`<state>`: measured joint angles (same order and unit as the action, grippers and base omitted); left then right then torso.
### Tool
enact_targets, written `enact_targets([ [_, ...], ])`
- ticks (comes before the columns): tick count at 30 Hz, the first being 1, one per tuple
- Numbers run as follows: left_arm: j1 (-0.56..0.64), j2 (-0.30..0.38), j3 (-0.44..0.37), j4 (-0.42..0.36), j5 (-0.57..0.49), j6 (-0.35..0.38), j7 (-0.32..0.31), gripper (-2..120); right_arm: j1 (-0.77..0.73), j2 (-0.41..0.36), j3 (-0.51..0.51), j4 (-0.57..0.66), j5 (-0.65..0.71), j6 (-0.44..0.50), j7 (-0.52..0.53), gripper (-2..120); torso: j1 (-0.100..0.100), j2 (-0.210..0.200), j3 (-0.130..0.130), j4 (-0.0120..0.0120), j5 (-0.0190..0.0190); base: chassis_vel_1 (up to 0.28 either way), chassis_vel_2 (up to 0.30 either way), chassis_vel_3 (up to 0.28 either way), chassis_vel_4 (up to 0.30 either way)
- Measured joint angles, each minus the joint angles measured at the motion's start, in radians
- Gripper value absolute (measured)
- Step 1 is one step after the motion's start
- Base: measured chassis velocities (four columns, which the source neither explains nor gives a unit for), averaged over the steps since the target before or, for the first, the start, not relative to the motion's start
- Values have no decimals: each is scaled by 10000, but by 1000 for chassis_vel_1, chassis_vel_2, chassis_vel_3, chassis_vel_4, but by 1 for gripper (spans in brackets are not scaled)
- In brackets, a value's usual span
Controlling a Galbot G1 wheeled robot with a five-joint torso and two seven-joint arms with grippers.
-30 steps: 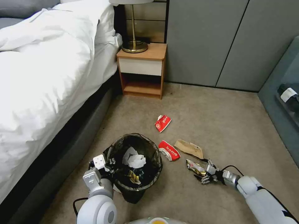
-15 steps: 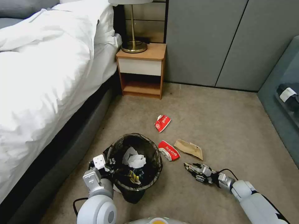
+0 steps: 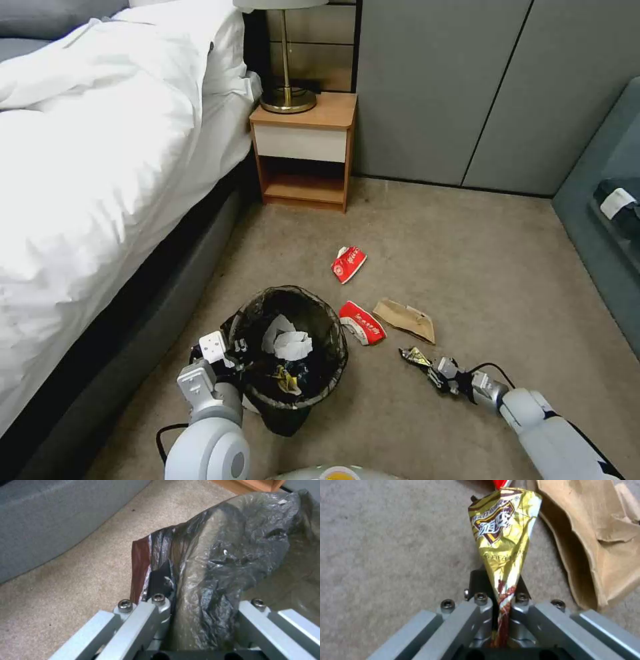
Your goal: Pick up the trash bin, then pick up the garbage from the floor and place it into the trash bin.
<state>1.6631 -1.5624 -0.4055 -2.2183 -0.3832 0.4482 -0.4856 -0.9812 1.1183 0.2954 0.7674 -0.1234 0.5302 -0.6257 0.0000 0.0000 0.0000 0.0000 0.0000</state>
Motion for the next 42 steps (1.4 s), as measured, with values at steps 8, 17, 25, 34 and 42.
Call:
enact_targets([
  [8,0,0,0,0,0,0,0,75,-62,-2,24,134,157,25,64,0,0,0,0,0,0,0,0,0,0],
  [17,0,0,-2,0,0,0,0,75,-758,8,135,3053,2302,912,1716,0,0,-1,0,0,0,0,0,0,0],
  [25,0,0,1,0,0,0,0,75,-2101,-246,75,7754,3236,712,2523,0,0,0,-1,-2,-4,0,0,0,0],
  [34,0,0,0,0,0,0,0,75,-3245,-503,-1802,11702,4030,-91,3067,0,0,0,-1,0,-3,0,0,0,0],
  [42,0,0,-1,0,0,0,0,75,-3267,-485,-3156,11515,3525,-334,3183,0,0,0,-1,-1,-2,0,0,0,0],
])
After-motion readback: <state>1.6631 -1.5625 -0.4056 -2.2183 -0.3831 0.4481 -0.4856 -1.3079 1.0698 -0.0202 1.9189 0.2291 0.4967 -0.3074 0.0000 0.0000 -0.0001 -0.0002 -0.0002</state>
